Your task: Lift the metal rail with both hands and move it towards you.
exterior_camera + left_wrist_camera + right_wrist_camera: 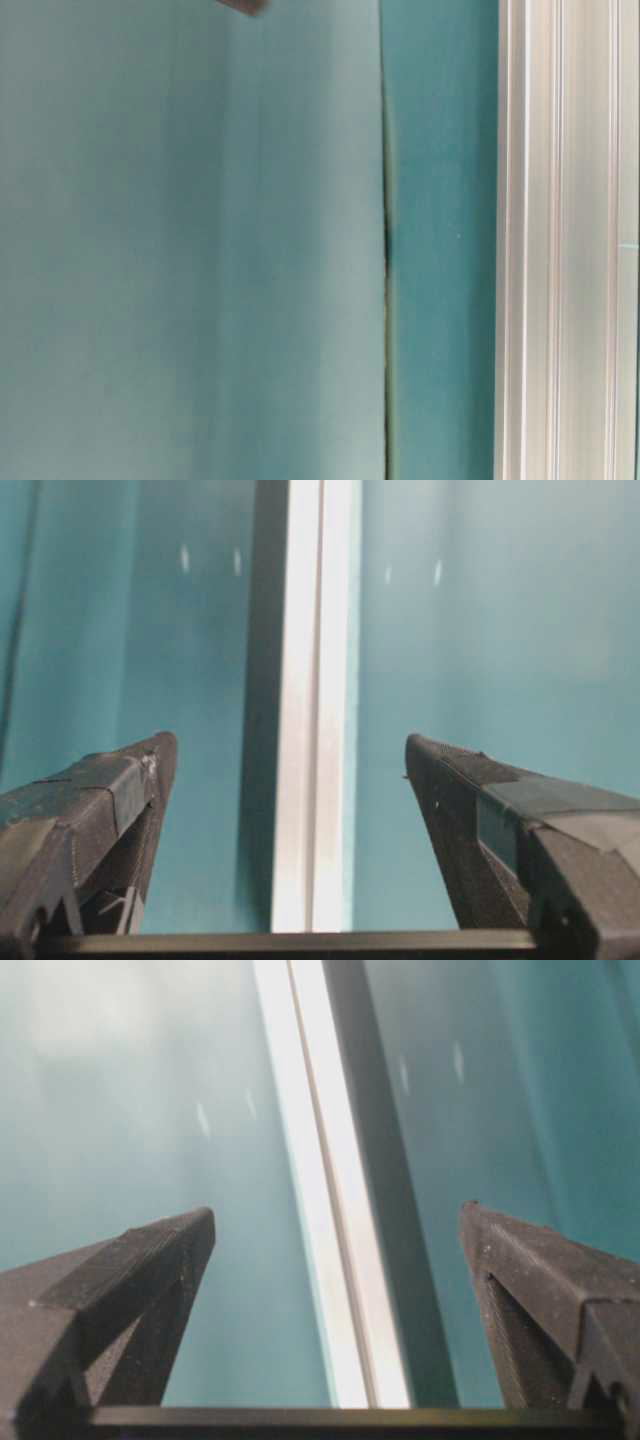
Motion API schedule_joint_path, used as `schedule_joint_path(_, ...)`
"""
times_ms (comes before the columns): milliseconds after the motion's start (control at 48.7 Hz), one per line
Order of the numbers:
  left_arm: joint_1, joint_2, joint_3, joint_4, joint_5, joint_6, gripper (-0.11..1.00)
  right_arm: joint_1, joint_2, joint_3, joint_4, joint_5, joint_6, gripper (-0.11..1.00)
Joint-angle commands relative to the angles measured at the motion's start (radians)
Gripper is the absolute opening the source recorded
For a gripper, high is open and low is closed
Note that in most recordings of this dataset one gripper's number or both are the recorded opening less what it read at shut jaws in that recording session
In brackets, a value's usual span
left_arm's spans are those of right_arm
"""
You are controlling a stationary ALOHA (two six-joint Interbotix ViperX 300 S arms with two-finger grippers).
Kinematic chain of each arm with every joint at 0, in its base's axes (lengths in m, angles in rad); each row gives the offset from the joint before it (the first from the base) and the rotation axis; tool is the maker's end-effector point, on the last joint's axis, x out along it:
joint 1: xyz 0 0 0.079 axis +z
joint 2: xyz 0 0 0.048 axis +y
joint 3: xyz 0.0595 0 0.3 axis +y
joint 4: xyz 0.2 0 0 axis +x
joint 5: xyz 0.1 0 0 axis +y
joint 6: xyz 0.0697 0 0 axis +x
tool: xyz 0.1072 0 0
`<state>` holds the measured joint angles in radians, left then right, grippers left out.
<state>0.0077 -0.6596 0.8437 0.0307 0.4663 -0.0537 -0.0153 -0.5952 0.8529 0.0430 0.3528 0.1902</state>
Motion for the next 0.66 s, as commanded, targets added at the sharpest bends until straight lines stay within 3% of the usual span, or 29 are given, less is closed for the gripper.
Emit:
schedule_joint_path(0, 0.003, -0.057, 0.002, 0.0, -0.017, -0.002, 0.92, 0.002, -0.074, 0.018, -0.003, -0.064, 0.002, 1.0)
schedule_joint_path(349, 0.003, -0.265, 0.034, 0.0, -0.078, 0.002, 0.92, -0.012, -0.339, 0.074, -0.003, -0.101, 0.003, 1.0)
schedule_joint_path(636, 0.003, -0.37, 0.031, 0.0, -0.112, 0.002, 0.91, -0.035, -0.449, 0.106, -0.003, -0.121, 0.005, 0.99)
